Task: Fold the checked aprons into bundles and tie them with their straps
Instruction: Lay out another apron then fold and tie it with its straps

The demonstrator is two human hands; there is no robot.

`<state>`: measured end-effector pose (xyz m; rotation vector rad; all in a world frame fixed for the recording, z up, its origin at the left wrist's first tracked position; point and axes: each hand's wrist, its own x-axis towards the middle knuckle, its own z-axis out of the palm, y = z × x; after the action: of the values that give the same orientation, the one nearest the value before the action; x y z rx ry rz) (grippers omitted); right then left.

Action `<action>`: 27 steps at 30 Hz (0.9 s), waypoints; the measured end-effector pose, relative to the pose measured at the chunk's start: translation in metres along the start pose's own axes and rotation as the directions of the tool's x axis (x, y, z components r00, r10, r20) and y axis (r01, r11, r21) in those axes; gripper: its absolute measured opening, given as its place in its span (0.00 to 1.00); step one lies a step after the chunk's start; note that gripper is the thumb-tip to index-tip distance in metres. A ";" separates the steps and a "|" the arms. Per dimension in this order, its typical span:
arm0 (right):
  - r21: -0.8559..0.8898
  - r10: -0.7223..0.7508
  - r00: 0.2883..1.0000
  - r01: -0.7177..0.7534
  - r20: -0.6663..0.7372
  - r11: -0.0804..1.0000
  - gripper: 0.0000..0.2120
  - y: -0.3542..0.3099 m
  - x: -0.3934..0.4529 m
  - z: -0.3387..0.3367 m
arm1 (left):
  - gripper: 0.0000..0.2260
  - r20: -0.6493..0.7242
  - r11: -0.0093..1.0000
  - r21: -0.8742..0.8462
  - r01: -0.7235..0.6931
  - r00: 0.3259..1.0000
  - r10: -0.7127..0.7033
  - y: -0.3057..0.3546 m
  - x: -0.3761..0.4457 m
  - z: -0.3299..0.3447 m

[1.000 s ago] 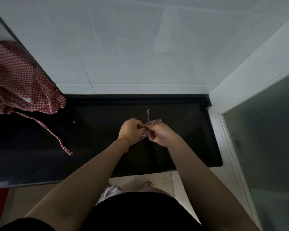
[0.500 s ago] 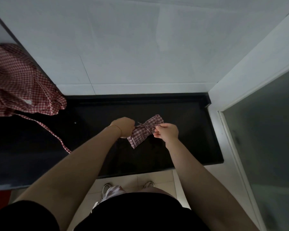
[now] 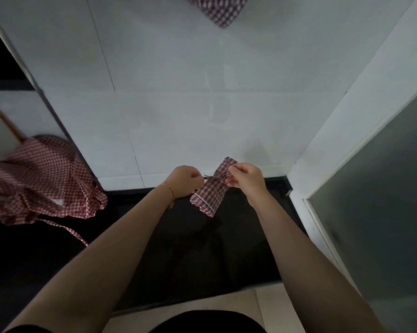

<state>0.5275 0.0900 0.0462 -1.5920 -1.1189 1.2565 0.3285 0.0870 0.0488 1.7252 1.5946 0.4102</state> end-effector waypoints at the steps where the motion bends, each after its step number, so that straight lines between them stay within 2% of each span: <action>1: 0.073 -0.028 1.000 0.028 -0.001 0.997 0.05 -0.021 0.000 -0.002 | 0.12 -0.052 0.995 -0.101 0.005 0.999 -0.010 0.013 -0.001 -0.011; 4: 0.407 -0.092 0.994 0.060 0.059 0.912 0.05 -0.082 -0.010 -0.003 | 0.13 -0.180 0.947 -0.318 -0.047 0.984 -0.012 0.053 -0.009 -0.045; 6: 0.635 -0.136 0.982 0.022 0.132 0.773 0.04 -0.122 -0.019 -0.002 | 0.15 -0.250 0.925 -0.356 -0.136 0.967 0.046 0.081 -0.018 -0.069; 8: 0.732 -0.174 0.975 0.018 0.138 0.681 0.05 -0.157 -0.027 -0.001 | 0.18 -0.354 0.908 -0.342 -0.241 0.928 0.114 0.105 -0.030 -0.089; 10: 0.707 -0.182 0.979 0.066 0.090 0.705 0.07 -0.184 -0.033 -0.002 | 0.20 -0.432 0.883 -0.342 -0.322 0.888 0.157 0.117 -0.037 -0.102; 14: 0.668 -0.184 0.983 0.130 0.010 0.732 0.13 -0.219 -0.040 -0.002 | 0.20 -0.461 0.862 -0.371 -0.345 0.874 0.151 0.135 -0.046 -0.121; 18: 0.610 -0.261 0.965 0.207 0.000 0.765 0.10 -0.235 -0.051 -0.012 | 0.21 -0.465 0.877 -0.309 -0.368 0.863 0.198 0.148 -0.056 -0.134; 22: 0.370 -0.393 0.918 0.383 -0.051 0.846 0.06 -0.260 -0.063 -0.042 | 0.20 -0.433 0.894 -0.173 -0.412 0.848 0.307 0.181 -0.063 -0.144; 25: 0.200 -0.472 0.870 0.492 -0.142 0.847 0.05 -0.281 -0.070 -0.062 | 0.18 -0.374 0.878 -0.190 -0.439 0.859 0.349 0.215 -0.060 -0.147; 27: 0.166 -0.508 0.843 0.534 -0.175 0.829 0.06 -0.294 -0.075 -0.073 | 0.16 -0.349 0.868 -0.211 -0.450 0.864 0.364 0.239 -0.062 -0.144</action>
<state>0.5442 0.0977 0.3582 -1.0813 -1.1937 0.8584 0.3924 0.0818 0.3274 1.8298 1.2667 1.1083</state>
